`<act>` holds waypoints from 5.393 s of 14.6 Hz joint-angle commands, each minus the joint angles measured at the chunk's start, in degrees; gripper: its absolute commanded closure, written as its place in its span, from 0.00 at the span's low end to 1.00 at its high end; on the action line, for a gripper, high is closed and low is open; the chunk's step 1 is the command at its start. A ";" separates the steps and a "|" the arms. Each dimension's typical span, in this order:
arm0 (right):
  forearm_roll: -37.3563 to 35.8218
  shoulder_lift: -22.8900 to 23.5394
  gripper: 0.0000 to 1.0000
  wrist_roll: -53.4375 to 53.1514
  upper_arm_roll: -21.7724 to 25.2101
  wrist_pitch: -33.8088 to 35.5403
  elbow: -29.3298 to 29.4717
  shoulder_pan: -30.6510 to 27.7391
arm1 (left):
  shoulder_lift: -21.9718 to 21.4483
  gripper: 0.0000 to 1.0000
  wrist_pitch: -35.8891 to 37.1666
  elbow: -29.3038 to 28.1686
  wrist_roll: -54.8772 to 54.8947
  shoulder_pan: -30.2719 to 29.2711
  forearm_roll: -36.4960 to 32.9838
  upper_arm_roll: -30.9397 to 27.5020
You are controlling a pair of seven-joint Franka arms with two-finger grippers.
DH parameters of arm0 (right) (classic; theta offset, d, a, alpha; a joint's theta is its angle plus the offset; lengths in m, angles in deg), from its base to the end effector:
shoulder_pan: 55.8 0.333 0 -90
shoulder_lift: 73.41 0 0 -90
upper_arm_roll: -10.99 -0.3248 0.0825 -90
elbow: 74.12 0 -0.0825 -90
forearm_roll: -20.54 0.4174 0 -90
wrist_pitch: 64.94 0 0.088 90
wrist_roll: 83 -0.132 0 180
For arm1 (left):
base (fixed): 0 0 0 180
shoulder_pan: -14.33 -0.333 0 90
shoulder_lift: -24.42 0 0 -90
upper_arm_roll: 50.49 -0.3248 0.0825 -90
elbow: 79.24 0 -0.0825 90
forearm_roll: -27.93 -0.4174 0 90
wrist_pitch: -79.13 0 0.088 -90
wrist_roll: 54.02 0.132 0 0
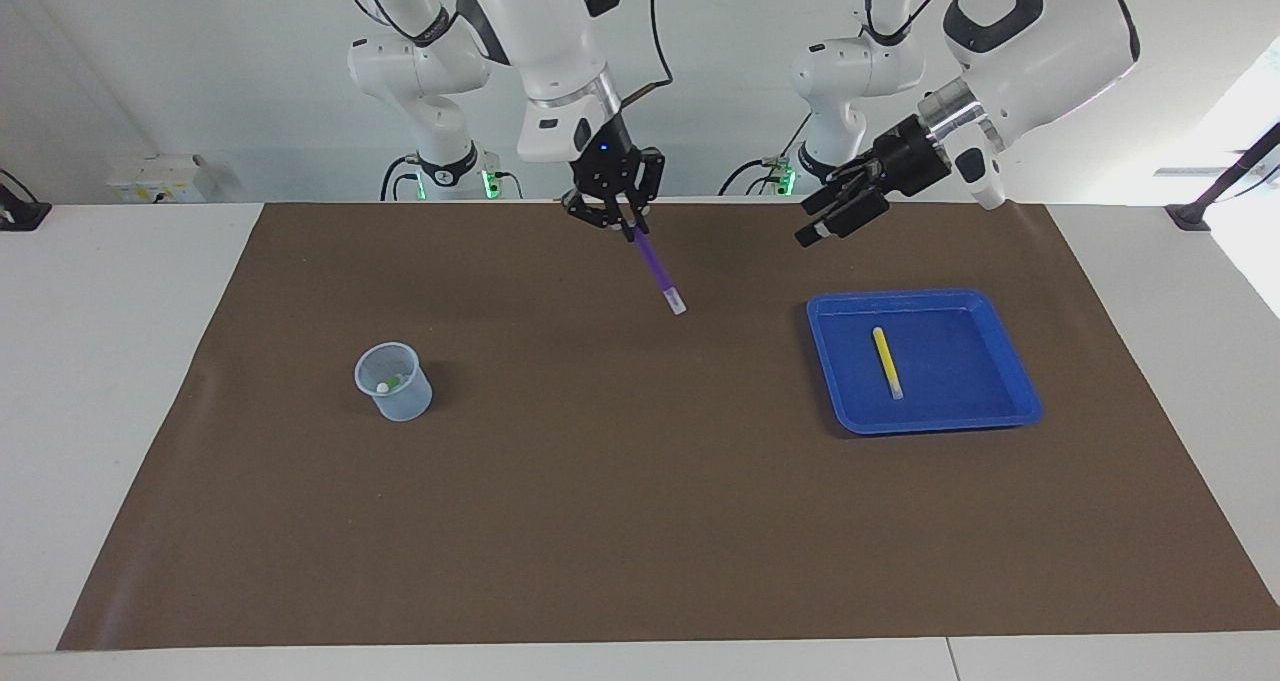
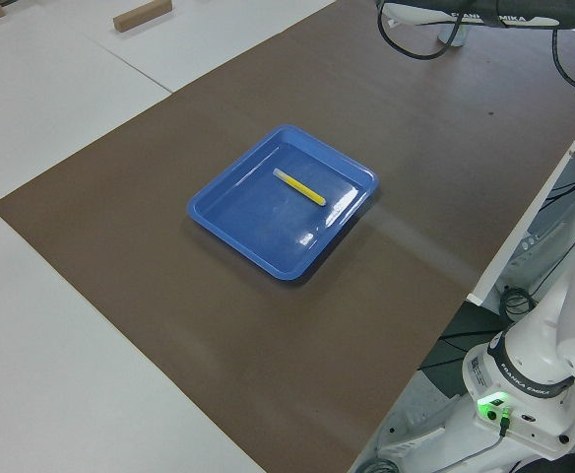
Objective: Right arm passes pens to left for tray arrangement
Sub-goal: 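Carry the purple pen toward the left gripper while the left gripper approaches, then grasp the purple pen with the left gripper while the right gripper releases, then place the purple pen in the blue tray with the left gripper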
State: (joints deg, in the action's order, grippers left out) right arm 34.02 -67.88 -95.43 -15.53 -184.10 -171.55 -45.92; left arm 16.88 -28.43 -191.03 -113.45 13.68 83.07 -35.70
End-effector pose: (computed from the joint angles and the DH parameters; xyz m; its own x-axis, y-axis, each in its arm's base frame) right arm 0.5260 0.3961 0.5421 0.9376 0.2799 0.2061 0.3350 -0.8858 -0.3212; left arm 0.5324 -0.2245 0.5523 0.4606 0.5465 -0.6994 0.8870 -0.3131 0.3395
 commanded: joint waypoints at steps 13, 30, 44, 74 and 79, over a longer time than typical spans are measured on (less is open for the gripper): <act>0.05 4.76 1.00 -1.03 -0.19 7.19 9.10 0.40 | 3.23 0.00 -12.68 -6.51 4.76 7.33 10.16 -0.29; 0.05 4.76 1.00 -1.11 -0.11 6.66 8.48 0.84 | 3.50 0.76 -16.02 -7.65 5.20 9.44 13.06 -0.46; 0.05 -1.12 0.00 -0.58 0.33 13.77 5.41 -5.39 | 3.50 1.00 -16.81 -7.30 6.87 8.13 13.06 -0.64; -25.26 12.22 0.36 11.11 0.69 -1.52 -5.32 -30.89 | 11.15 1.00 -17.67 -17.22 62.77 -15.78 -51.63 -0.90; -25.35 12.58 0.36 11.29 0.51 1.20 -5.58 -31.51 | 11.67 1.00 -21.11 -19.34 62.07 -15.70 -51.63 -0.90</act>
State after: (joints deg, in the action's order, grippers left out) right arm 10.07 -55.37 -83.52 -13.94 -184.67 -177.60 -76.65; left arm 29.04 -47.28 -208.67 -51.54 -1.76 32.56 -36.80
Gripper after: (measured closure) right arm 0.361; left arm 0.824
